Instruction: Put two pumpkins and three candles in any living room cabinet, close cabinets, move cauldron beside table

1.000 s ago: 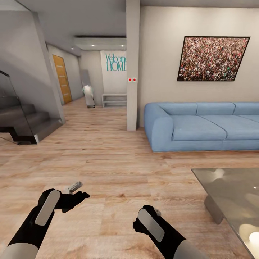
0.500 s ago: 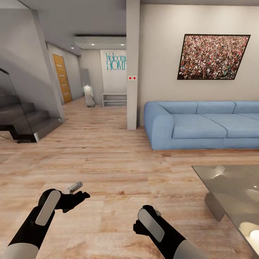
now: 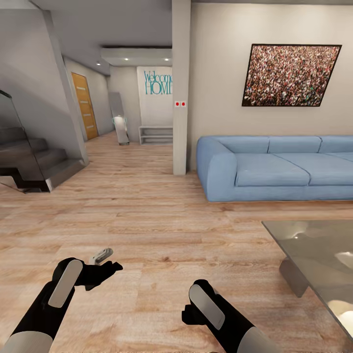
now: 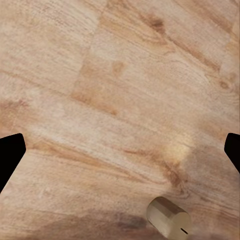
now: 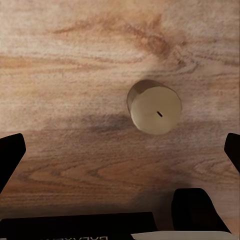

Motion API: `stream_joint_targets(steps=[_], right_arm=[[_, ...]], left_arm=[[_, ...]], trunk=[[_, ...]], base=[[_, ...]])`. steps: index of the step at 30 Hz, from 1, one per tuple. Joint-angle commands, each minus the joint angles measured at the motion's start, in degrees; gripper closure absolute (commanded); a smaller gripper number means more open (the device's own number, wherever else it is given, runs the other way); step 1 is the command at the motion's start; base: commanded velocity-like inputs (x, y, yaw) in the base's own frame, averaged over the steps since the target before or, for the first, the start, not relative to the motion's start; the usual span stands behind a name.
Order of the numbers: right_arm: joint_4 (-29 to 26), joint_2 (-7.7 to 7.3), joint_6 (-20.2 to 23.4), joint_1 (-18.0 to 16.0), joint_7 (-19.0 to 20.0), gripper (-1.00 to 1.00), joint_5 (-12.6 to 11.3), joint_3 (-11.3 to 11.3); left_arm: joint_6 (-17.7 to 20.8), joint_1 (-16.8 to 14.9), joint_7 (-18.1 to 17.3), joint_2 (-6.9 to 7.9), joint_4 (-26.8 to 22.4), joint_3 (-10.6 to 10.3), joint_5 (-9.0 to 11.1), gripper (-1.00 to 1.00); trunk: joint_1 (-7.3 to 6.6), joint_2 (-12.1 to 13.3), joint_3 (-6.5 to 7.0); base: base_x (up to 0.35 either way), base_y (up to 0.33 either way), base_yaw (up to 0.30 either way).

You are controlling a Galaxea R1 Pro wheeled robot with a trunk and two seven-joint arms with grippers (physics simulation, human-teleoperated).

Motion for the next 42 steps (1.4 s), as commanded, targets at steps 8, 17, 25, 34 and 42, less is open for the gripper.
stream_joint_targets(steps=[8,17,25,34,42], right_arm=[[-0.1,-0.02,0.2,-0.1,-0.4,-1.00,-0.5,0.1],[-0.1,-0.02,0.2,-0.1,-0.5,-1.00,-0.4,0.1],[-0.1,-0.07,0.2,-0.1,-0.6,-1.00,-0.4,0.1],[-0.1,-0.08,0.2,-0.1,-0.6,-1.00,-0.4,0.1],[-0.2,-0.03,0.2,-0.1,-0.6,-1.00,-0.4,0.1]], left_arm=[[0.1,0.0,0.5,0.03,0.0,0.0,0.6,-1.00],[0.1,0.0,0.5,0.00,0.0,0.0,0.6,-1.00],[0.2,0.0,0.5,0.02,0.1,0.0,0.6,-1.00],[0.1,0.0,0.5,-0.01,0.1,-0.1,0.6,-1.00],[0.1,0.0,0.5,-0.01,0.0,-0.1,0.6,-1.00]], trunk=[[1.75,-3.3,-1.50],[3.35,-6.1,-3.20],[3.55,-6.2,-4.97],[3.79,-6.3,-6.97],[3.99,-6.4,-8.74]], base=[[0.000,0.000,0.000],[0.000,0.000,0.000],[0.000,0.000,0.000],[0.000,0.000,0.000],[-0.116,0.000,0.000]])
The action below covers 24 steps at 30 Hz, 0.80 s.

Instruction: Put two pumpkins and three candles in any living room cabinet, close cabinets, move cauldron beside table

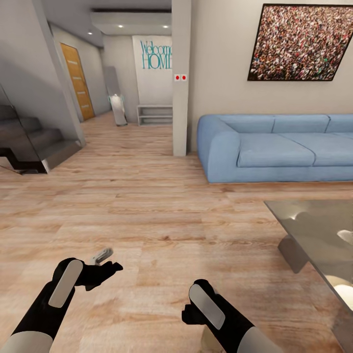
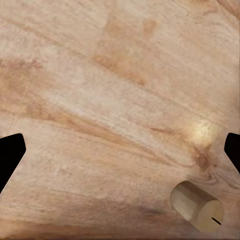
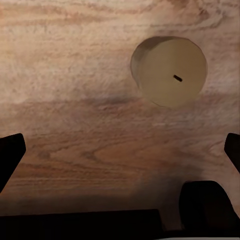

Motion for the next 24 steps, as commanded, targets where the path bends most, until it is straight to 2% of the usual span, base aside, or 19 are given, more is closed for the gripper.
stream_joint_targets(steps=[1,14,24], right_arm=[[-0.1,-0.03,0.1,-0.1,-0.5,-1.00,-0.5,0.1],[0.0,-0.17,-0.1,-0.1,-1.4,-1.00,0.1,0.1],[-0.1,-0.27,-0.4,-0.1,-1.4,-1.00,0.9,0.1]], left_arm=[[0.2,0.0,0.5,0.01,-0.1,0.0,0.6,-1.00],[0.2,0.0,0.5,-0.11,-0.1,0.0,0.6,-1.00],[0.1,0.0,0.5,-0.16,-0.1,0.0,0.6,-1.00]], trunk=[[0.00,0.0,-0.28],[0.33,-0.2,-3.16],[0.33,-0.2,-3.16]], base=[[-0.083,0.000,0.000],[-0.010,0.000,0.000],[0.000,0.000,0.000]])
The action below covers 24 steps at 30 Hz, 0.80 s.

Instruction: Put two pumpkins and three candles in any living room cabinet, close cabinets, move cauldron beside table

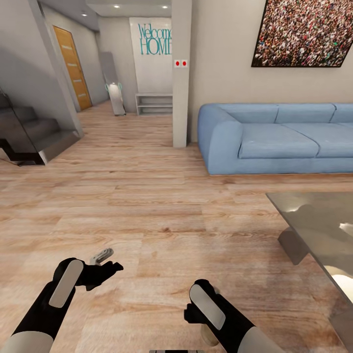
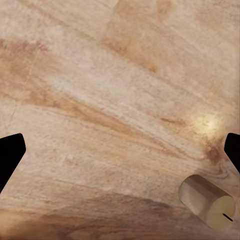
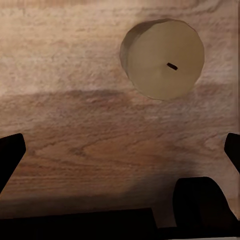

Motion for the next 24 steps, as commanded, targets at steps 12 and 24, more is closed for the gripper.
stream_joint_targets(steps=[12,24], right_arm=[[0.1,-0.02,-2.5,-0.1,-0.6,-1.00,3.7,0.2],[0.1,-1.53,-4.9,-0.1,-0.5,-1.00,3.8,0.2]], left_arm=[[0.2,0.0,0.5,0.07,-0.1,-0.1,0.6,-1.00],[0.1,0.0,0.6,0.07,-0.6,-0.4,0.4,-1.00]], trunk=[[-0.01,0.0,-0.05],[-0.01,0.0,-0.05]], base=[[0.000,0.000,0.000],[0.030,-0.023,0.000]])
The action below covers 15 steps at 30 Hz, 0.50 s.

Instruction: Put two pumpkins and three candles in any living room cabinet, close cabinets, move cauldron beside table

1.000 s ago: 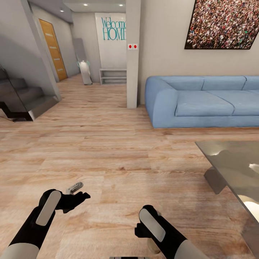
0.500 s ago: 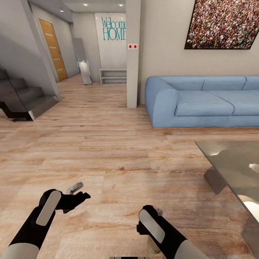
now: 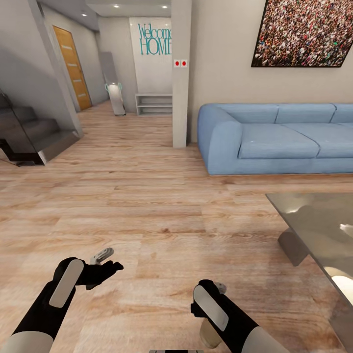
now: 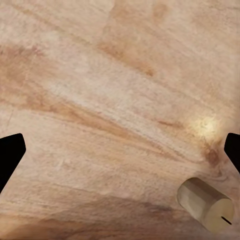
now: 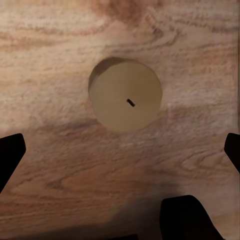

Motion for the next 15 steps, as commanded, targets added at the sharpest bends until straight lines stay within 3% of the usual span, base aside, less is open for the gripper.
stream_joint_targets(steps=[1,15], right_arm=[[-0.1,-0.10,0.1,0.0,-0.4,-1.00,-0.4,0.2],[-0.1,-0.32,-0.9,0.0,0.0,-1.00,-0.3,0.2]], left_arm=[[0.1,0.0,0.6,-0.01,-0.1,0.0,0.6,-1.00],[0.2,0.0,0.6,-0.17,-0.1,-0.2,0.6,-1.00]], trunk=[[-0.01,0.0,-0.05],[-0.01,0.0,-0.05]], base=[[0.103,-0.072,0.000],[0.066,-0.053,0.000]])
